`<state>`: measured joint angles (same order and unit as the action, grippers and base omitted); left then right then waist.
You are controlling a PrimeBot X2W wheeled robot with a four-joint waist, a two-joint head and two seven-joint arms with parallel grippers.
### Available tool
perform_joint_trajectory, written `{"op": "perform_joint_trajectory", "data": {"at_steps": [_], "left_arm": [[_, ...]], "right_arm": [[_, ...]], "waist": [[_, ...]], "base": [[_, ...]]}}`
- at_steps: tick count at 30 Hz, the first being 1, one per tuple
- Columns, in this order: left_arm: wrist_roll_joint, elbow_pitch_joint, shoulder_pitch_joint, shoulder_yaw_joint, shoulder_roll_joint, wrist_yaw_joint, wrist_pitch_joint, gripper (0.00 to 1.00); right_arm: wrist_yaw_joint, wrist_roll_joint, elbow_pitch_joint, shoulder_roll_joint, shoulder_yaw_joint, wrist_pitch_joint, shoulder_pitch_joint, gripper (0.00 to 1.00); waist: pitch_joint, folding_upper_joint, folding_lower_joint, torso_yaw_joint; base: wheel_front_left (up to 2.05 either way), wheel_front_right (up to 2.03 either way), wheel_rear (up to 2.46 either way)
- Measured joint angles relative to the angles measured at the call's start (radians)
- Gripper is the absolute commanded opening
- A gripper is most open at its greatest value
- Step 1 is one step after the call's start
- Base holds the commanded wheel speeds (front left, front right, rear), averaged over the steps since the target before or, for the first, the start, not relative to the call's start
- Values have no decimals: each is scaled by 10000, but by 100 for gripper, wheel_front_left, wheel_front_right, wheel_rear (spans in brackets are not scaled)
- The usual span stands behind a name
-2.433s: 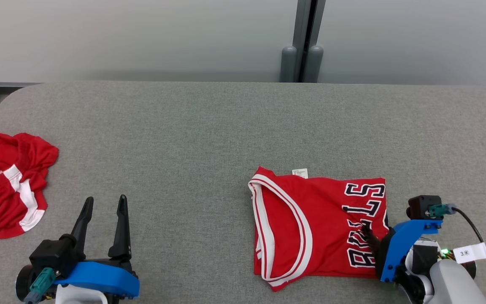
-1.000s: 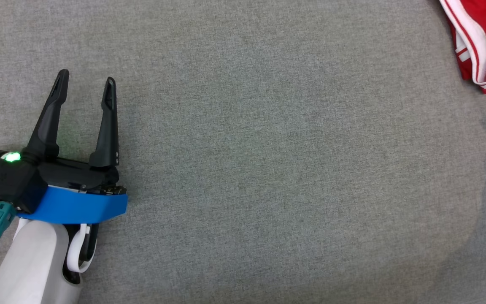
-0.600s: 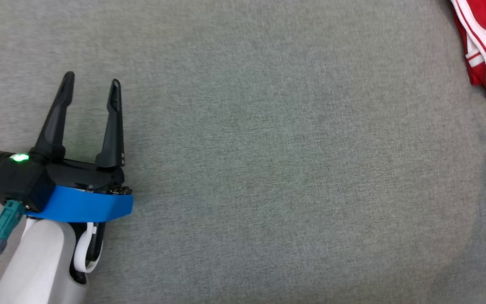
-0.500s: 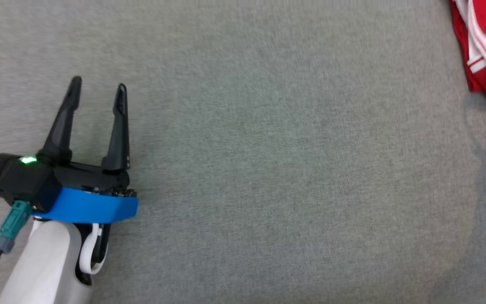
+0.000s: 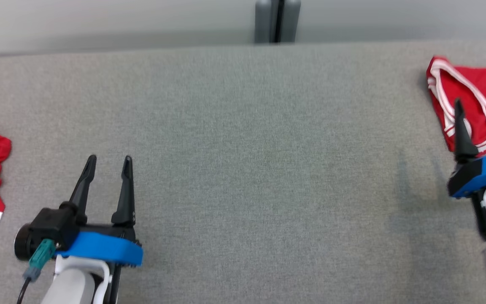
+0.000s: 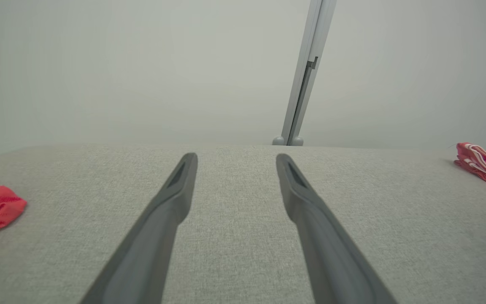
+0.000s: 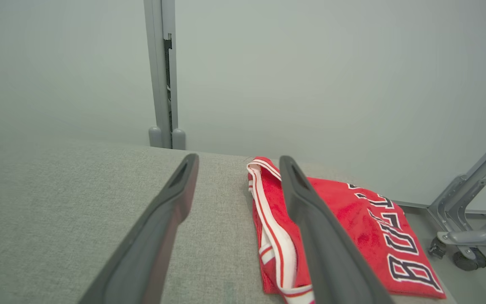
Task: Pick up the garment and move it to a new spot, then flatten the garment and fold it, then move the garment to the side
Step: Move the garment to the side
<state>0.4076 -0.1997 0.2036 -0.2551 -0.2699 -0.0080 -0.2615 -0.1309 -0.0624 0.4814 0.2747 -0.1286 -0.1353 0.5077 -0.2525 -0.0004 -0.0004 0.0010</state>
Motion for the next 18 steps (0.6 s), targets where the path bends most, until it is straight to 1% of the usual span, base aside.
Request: {"op": "perform_joint_trajectory", "data": {"at_steps": [2, 5, 11, 18], "left_arm": [[50, -94, -353, 140, 2, 33, 0, 100], [63, -178, -741, 205, -4, 13, 0, 100], [67, -215, -1346, 518, -6, 77, -2, 100], [54, -261, -1848, 541, 40, 82, -2, 100]], "right_arm": [[2, -589, -355, -500, 56, -119, -528, 100], [0, -1026, -859, -965, 290, -107, -1463, 100], [2, -1080, -2025, -1523, 324, 40, -2954, 100], [2, -934, -3382, -1965, 71, 437, -4068, 100]], "waist": [[318, 0, 0, -5], [770, 0, 1, -14], [1433, 0, 2, -24], [1918, 1, 1, -114]], "base": [[0, 0, 0], [0, 0, 0], [0, 0, 0], [0, 0, 0]]}}
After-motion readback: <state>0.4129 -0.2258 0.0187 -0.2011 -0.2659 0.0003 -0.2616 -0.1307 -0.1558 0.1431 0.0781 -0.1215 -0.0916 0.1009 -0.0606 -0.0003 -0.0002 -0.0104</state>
